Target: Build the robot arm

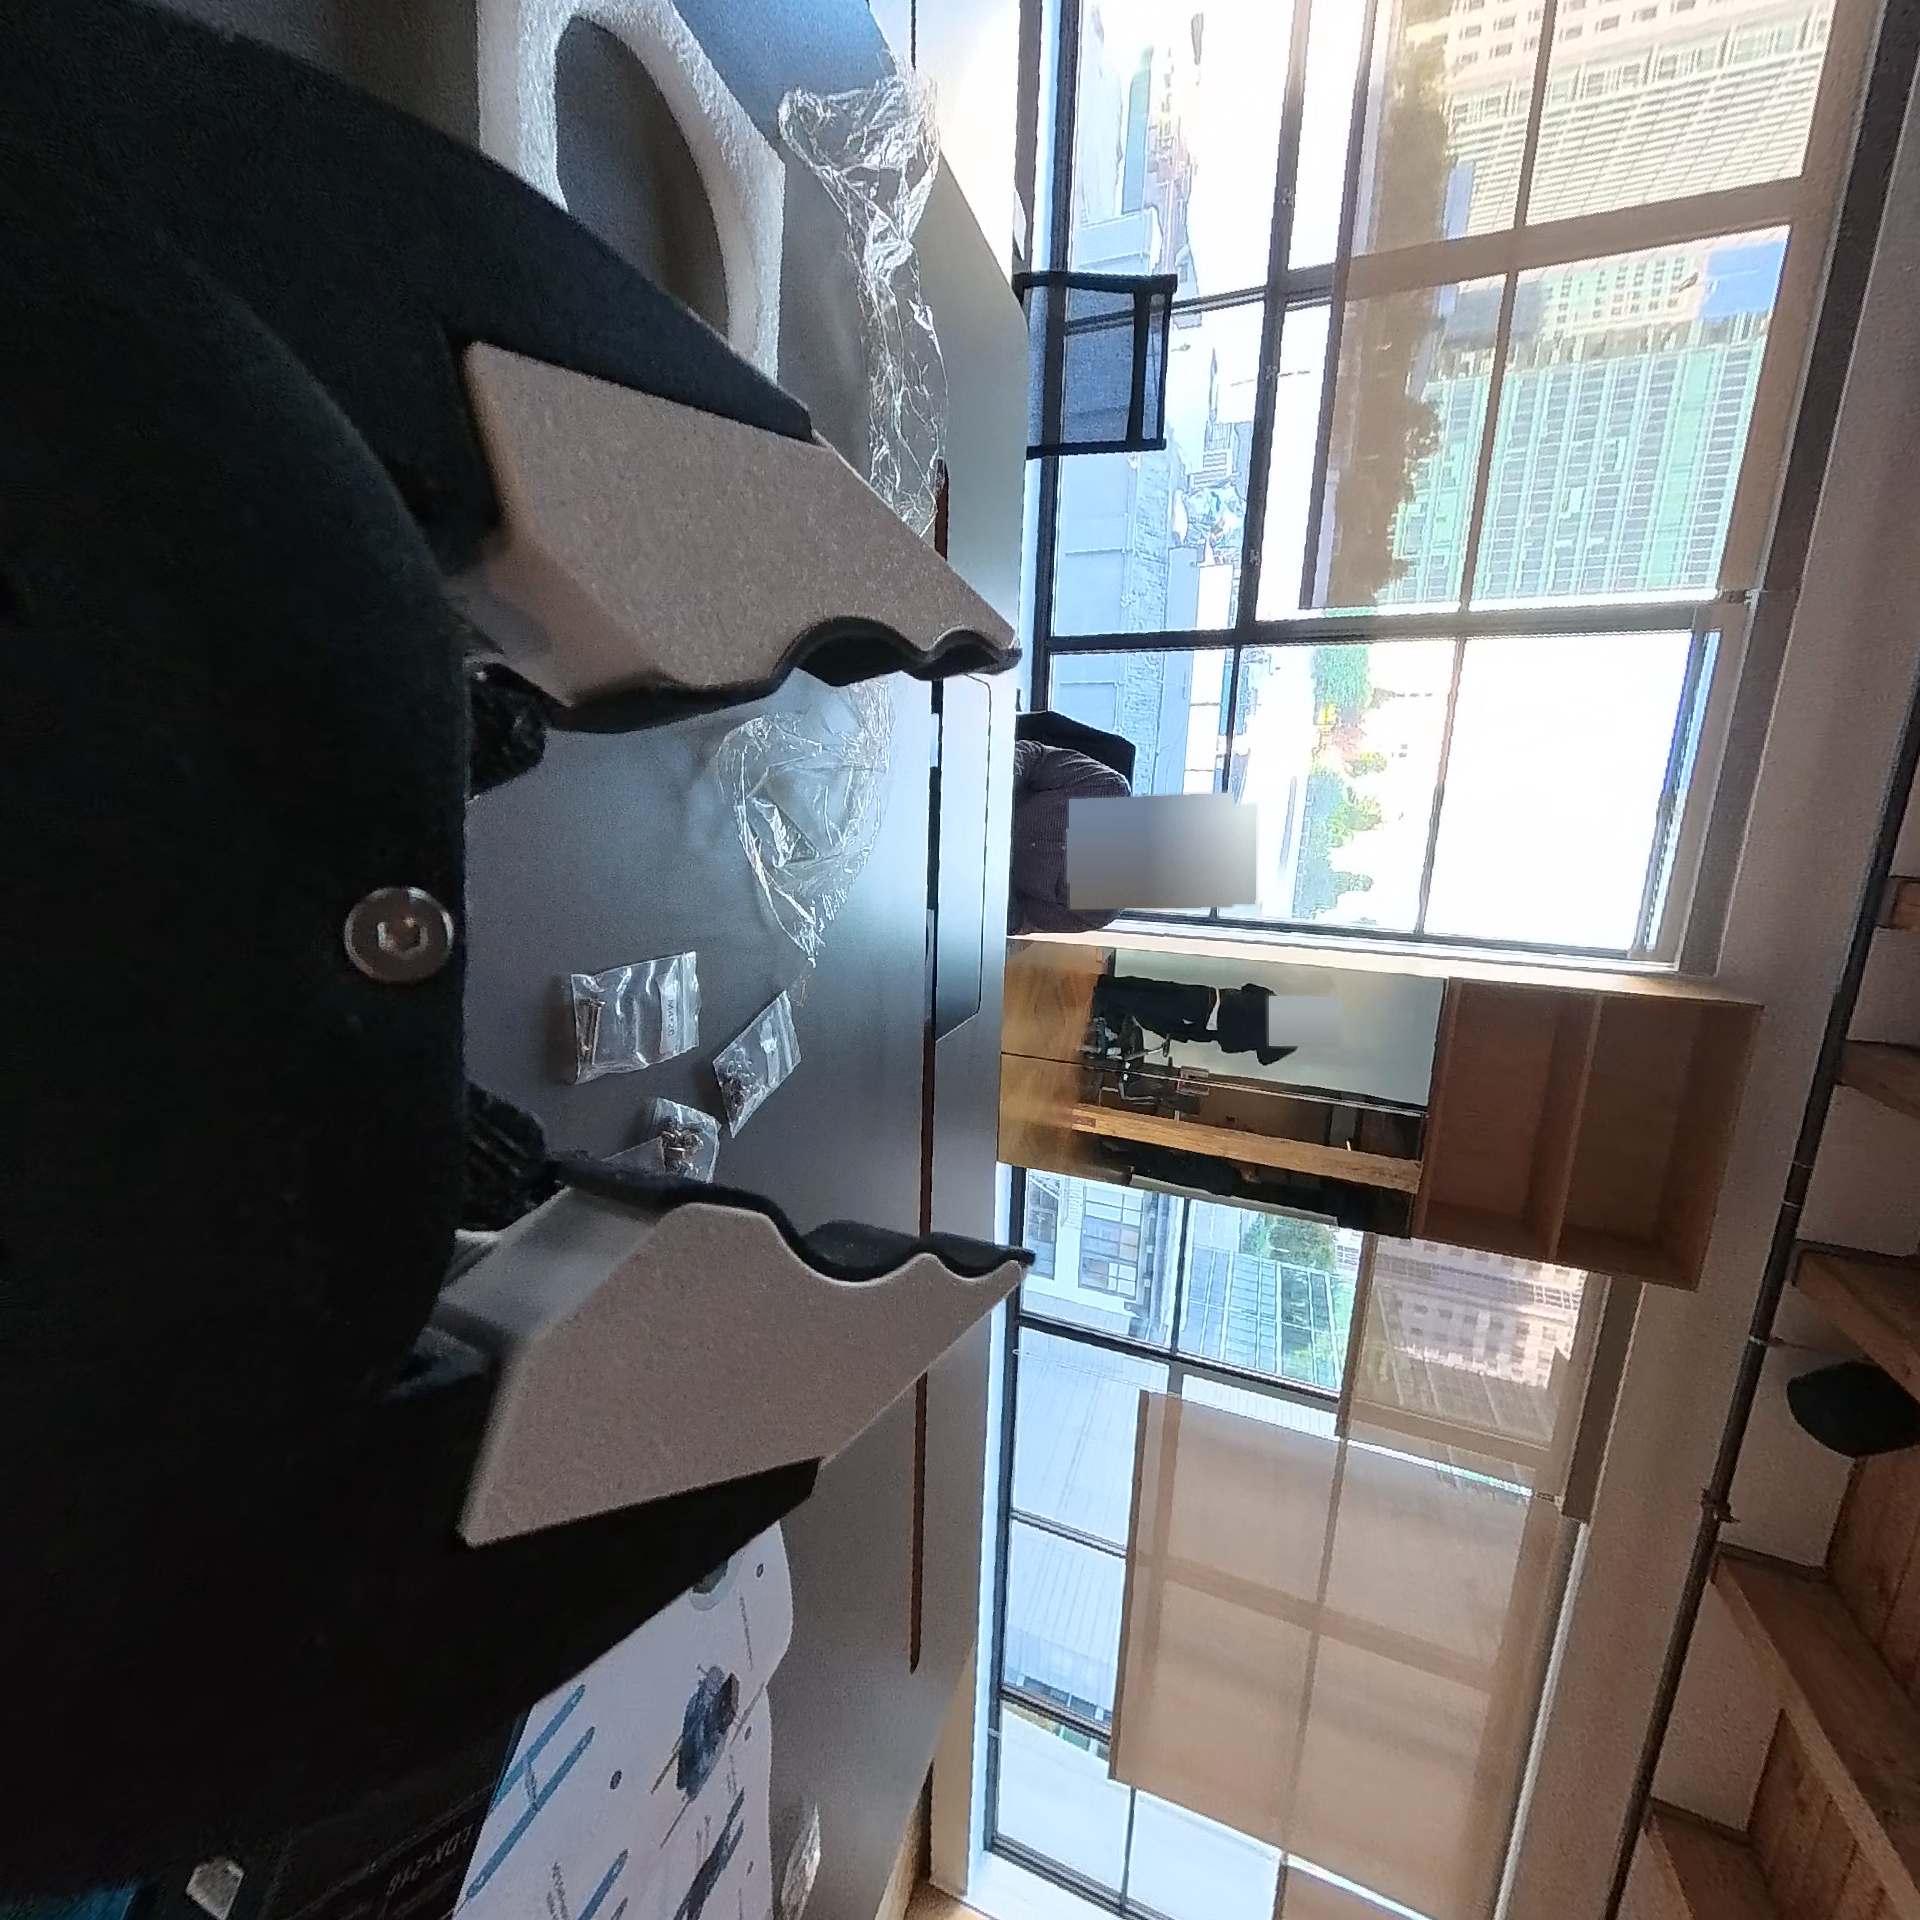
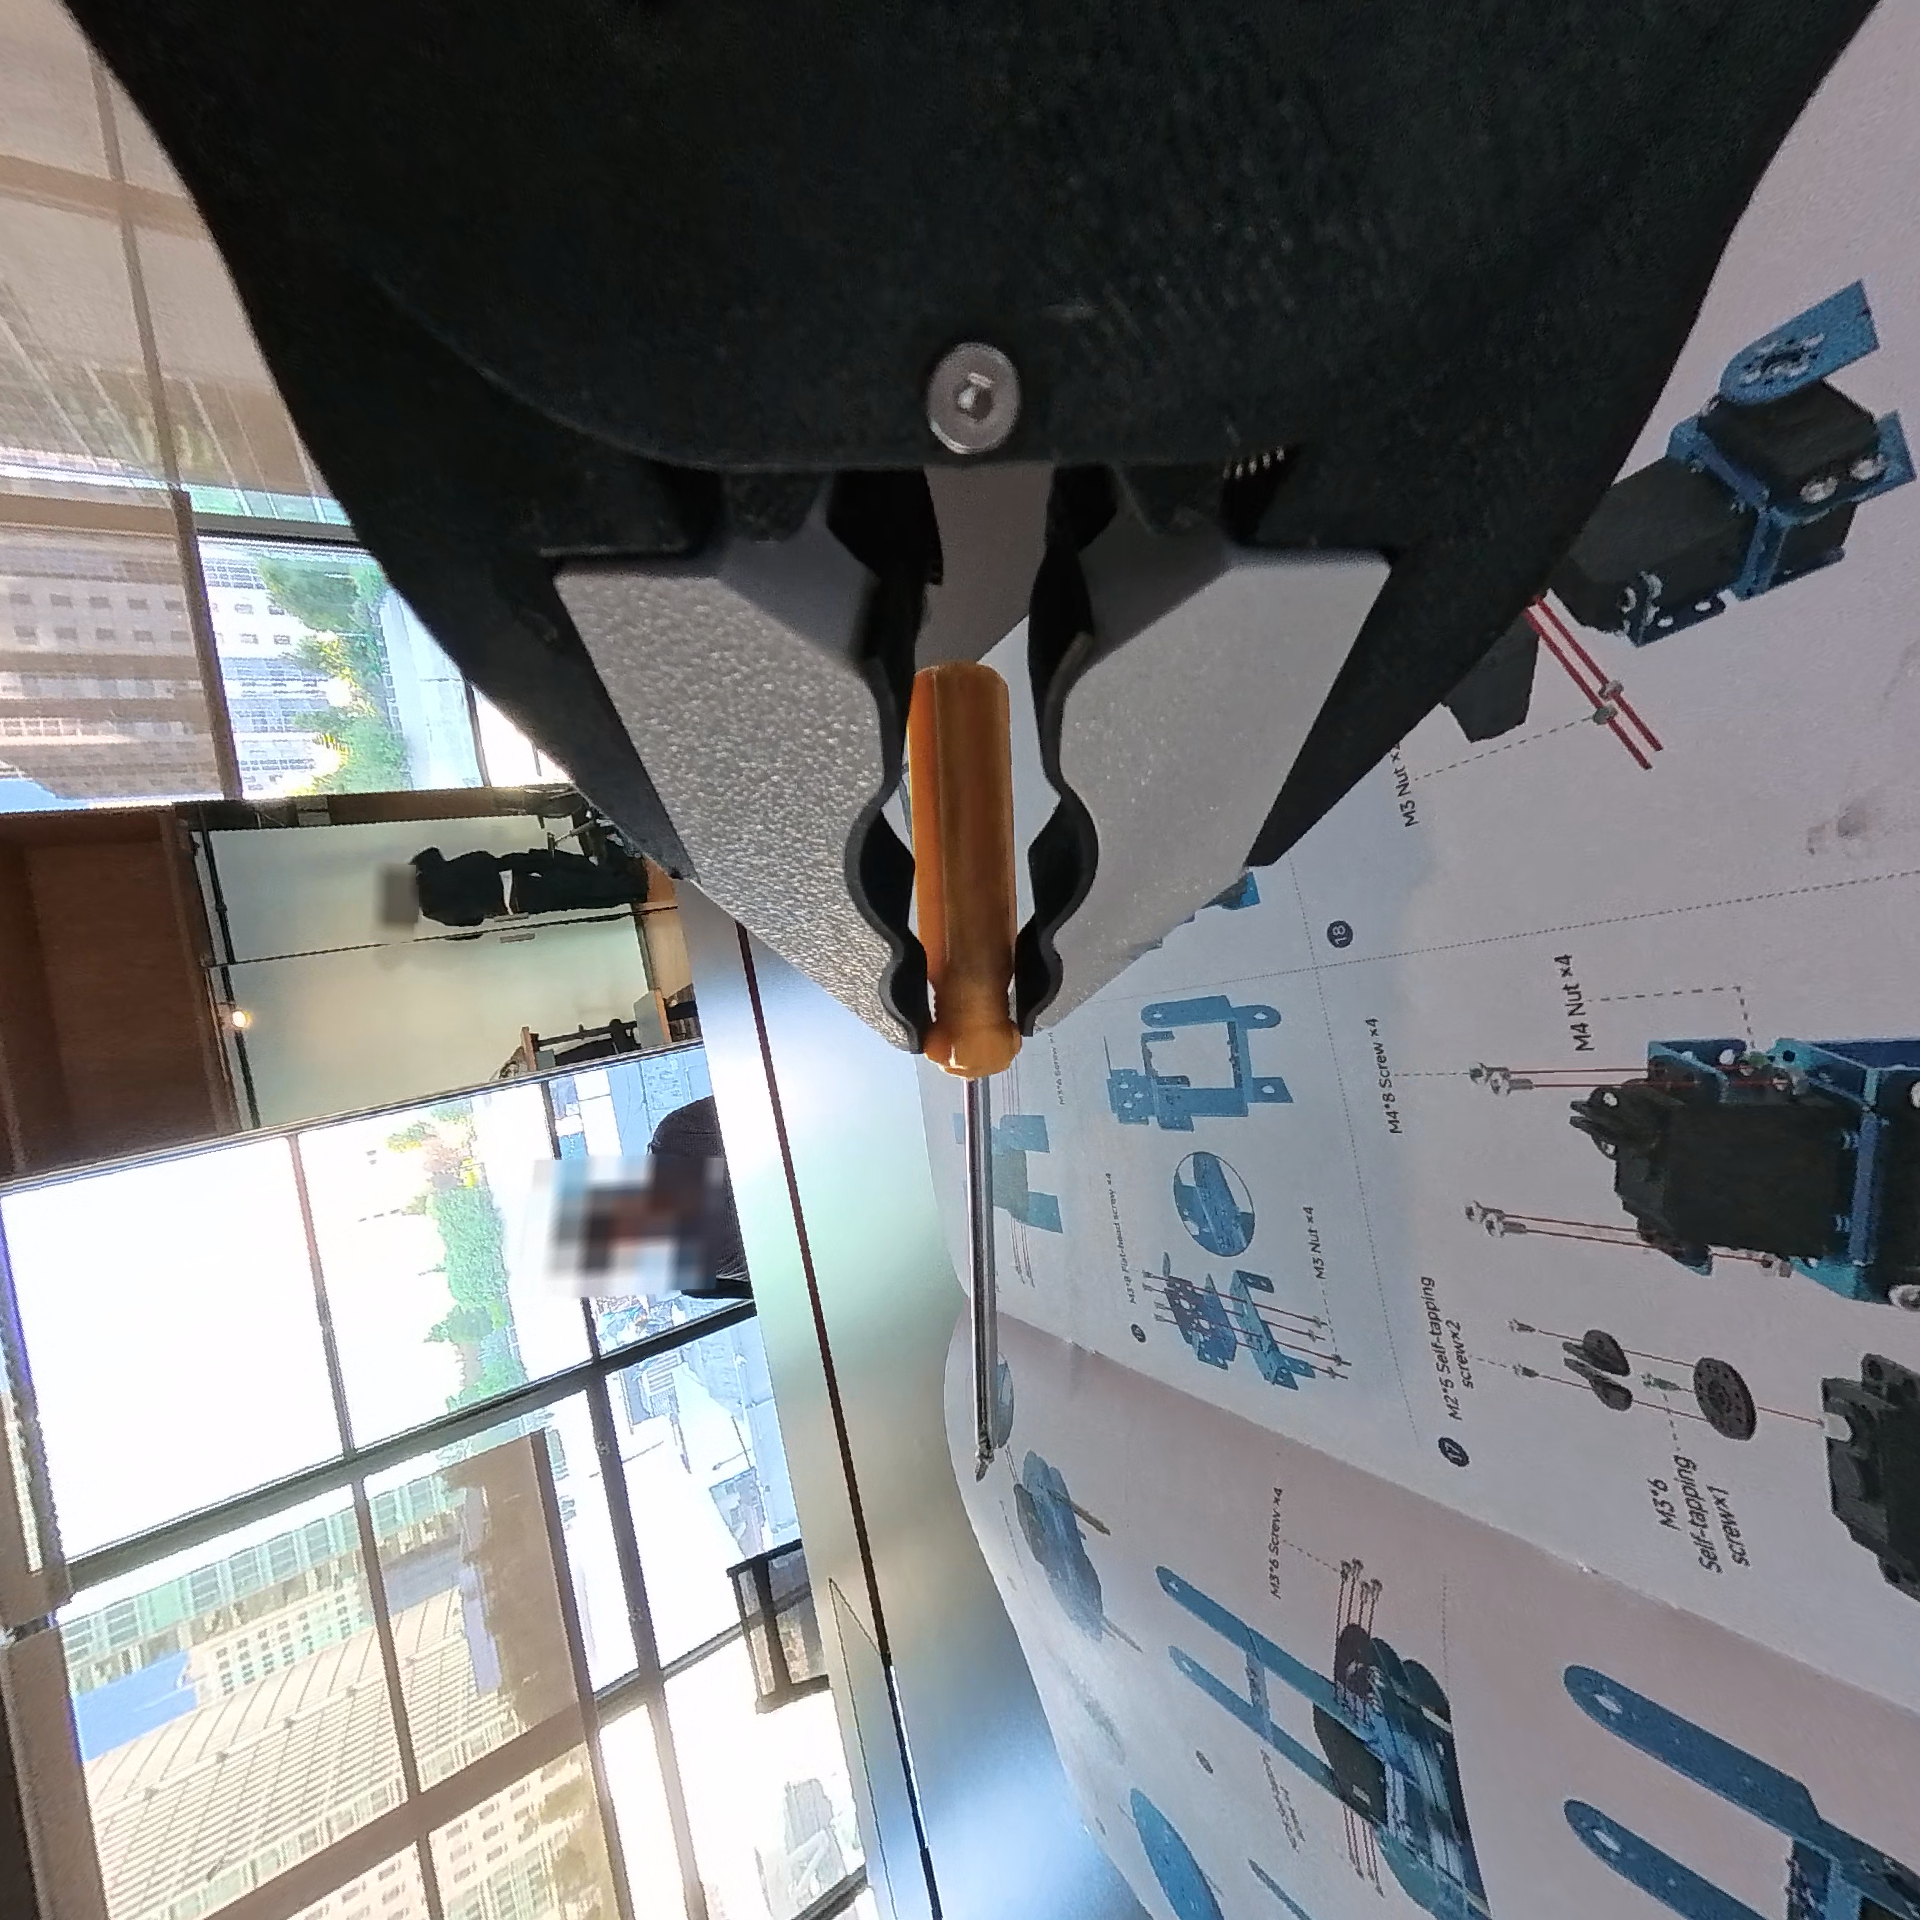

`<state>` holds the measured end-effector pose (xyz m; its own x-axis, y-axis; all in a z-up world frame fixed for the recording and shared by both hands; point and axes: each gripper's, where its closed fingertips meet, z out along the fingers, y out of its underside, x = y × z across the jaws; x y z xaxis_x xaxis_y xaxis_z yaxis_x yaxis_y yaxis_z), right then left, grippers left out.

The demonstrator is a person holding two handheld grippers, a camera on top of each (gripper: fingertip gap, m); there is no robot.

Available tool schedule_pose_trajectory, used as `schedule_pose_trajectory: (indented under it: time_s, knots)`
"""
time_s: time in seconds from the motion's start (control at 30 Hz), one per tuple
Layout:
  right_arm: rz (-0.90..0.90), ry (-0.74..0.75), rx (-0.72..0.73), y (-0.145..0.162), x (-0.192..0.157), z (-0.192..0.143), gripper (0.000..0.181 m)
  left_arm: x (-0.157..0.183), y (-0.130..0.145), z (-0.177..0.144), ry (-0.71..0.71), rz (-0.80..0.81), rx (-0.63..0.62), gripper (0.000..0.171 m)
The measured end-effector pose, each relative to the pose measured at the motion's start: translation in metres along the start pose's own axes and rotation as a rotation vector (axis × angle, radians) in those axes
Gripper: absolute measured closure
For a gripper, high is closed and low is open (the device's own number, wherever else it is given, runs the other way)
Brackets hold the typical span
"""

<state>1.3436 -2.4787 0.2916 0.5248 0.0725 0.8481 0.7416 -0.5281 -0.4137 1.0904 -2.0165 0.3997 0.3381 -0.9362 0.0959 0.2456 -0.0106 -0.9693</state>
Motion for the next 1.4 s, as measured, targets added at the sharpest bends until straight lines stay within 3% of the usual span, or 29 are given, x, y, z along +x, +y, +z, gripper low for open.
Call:
schedule_pose_trajectory:
  time_s: [1.4]
  knots:
    - [-0.01, 0.012, -0.018, 0.003, 0.0003, -0.0012, 0.166, 0.0012, 0.0009, -0.0006, 0.013, -0.007, -0.005, 0.066]
